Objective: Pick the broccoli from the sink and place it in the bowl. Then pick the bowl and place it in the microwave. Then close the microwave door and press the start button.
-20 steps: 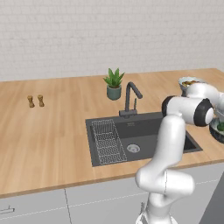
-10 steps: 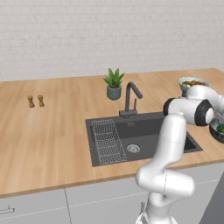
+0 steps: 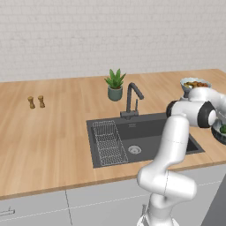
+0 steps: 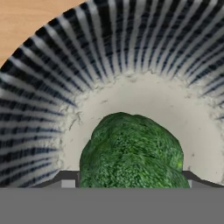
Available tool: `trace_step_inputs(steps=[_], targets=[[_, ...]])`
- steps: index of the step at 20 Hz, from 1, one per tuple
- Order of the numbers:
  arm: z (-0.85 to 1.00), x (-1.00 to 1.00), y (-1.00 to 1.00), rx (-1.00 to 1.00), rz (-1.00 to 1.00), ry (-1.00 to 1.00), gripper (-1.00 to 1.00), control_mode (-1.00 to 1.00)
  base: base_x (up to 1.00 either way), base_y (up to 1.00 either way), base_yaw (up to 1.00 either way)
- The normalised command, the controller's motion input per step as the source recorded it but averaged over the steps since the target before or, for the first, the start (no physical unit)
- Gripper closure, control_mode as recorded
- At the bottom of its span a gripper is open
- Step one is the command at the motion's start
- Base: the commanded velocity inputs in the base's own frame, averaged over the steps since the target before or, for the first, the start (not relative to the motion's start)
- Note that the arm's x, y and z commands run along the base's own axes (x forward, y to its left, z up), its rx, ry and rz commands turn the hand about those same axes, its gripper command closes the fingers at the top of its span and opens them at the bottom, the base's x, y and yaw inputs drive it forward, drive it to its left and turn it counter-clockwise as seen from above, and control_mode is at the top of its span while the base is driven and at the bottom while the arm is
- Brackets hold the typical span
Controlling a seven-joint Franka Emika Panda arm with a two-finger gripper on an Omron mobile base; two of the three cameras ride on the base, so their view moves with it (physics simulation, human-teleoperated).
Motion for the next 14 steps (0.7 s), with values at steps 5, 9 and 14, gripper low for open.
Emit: trace_step_inputs(steps=[5, 9, 14], targets=[[-0.01, -0.17, 0.0, 0.0, 0.0, -0.1, -1.0, -1.0, 0.0, 0.0, 0.0], [0.15, -0.35, 0.09, -0.02, 0.0, -0.2, -1.0, -1.0, 0.0, 0.0, 0.0], [0.25, -0.24, 0.12, -0.04, 0.0, -0.06, -1.0, -1.0, 0.0, 0.0, 0.0]])
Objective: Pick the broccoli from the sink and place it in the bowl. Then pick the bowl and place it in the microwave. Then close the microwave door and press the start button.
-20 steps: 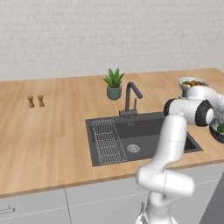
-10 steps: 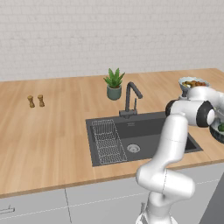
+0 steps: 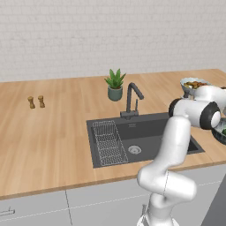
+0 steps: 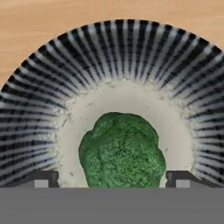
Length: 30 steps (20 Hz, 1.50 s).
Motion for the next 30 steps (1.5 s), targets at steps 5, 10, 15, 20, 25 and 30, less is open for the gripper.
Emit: trace_step_inputs(steps=[5, 10, 15, 20, 25, 30], targets=[[0.6, -0.24, 0.4, -0.11, 0.02, 0.02, -1.0, -1.0, 0.0, 0.0, 0.0], [0.56, -0.1, 0.33, -0.11, 0.17, 0.18, -1.0, -1.0, 0.0, 0.0, 0.0], [0.17, -0.09, 0.41, -0.06, 0.32, 0.15, -1.0, -1.0, 0.0, 0.0, 0.0], [0.16, -0.21, 0.1, 0.0, 0.43, 0.01, -1.0, -1.0, 0.0, 0.0, 0.0], [0.03, -0.25, 0.15, 0.0, 0.4, 0.0, -1.0, -1.0, 0.0, 0.0, 0.0], [0.07, -0.02, 0.21, 0.0, 0.28, 0.04, -1.0, -1.0, 0.0, 0.0, 0.0]])
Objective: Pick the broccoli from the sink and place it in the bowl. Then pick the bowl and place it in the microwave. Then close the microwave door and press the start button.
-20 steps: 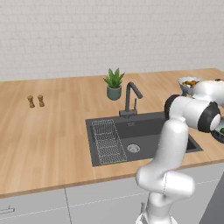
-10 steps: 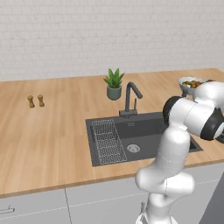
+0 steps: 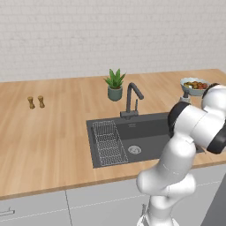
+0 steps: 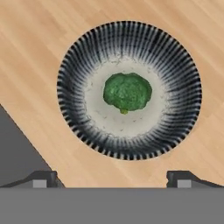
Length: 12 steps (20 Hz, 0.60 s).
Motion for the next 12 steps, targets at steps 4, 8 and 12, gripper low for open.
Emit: trace_step_inputs(steps=[4, 8, 12], targets=[[0.01, 0.0, 0.19, 0.0, 0.13, 0.1, -1.0, -1.0, 0.0, 0.0, 0.0], [0.0, 0.01, 0.11, -0.01, 0.07, 0.06, -1.0, -1.0, 0.0, 0.0, 0.0], [-0.05, 0.1, 0.11, 0.0, 0.06, 0.07, -1.0, -1.0, 0.0, 0.0, 0.0]])
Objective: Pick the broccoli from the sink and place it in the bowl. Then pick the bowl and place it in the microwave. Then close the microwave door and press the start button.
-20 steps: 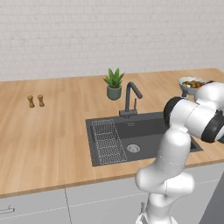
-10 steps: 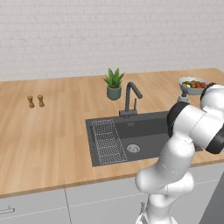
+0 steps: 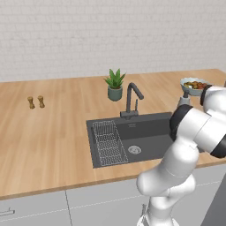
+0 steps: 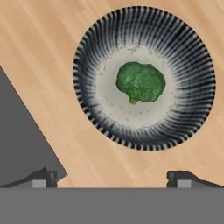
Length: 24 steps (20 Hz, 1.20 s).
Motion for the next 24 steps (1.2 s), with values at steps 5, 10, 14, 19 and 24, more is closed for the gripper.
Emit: trace_step_inputs(steps=[5, 10, 14, 19, 24], targets=[[-0.12, 0.29, 0.04, 0.0, 0.06, 0.03, -1.0, -1.0, 0.0, 0.0, 0.0], [-0.15, 0.31, 0.0, 0.0, 0.06, 0.01, -1.0, -1.0, 0.0, 0.0, 0.0], [-0.21, 0.16, 0.0, 0.0, 0.05, 0.0, -1.0, -1.0, 0.0, 0.0, 0.0], [-0.19, 0.16, -0.01, 0.0, 0.05, 0.0, -1.0, -1.0, 0.0, 0.0, 0.0], [-0.21, 0.21, -0.09, 0.0, 0.07, 0.01, -1.0, -1.0, 0.0, 0.0, 0.0]])
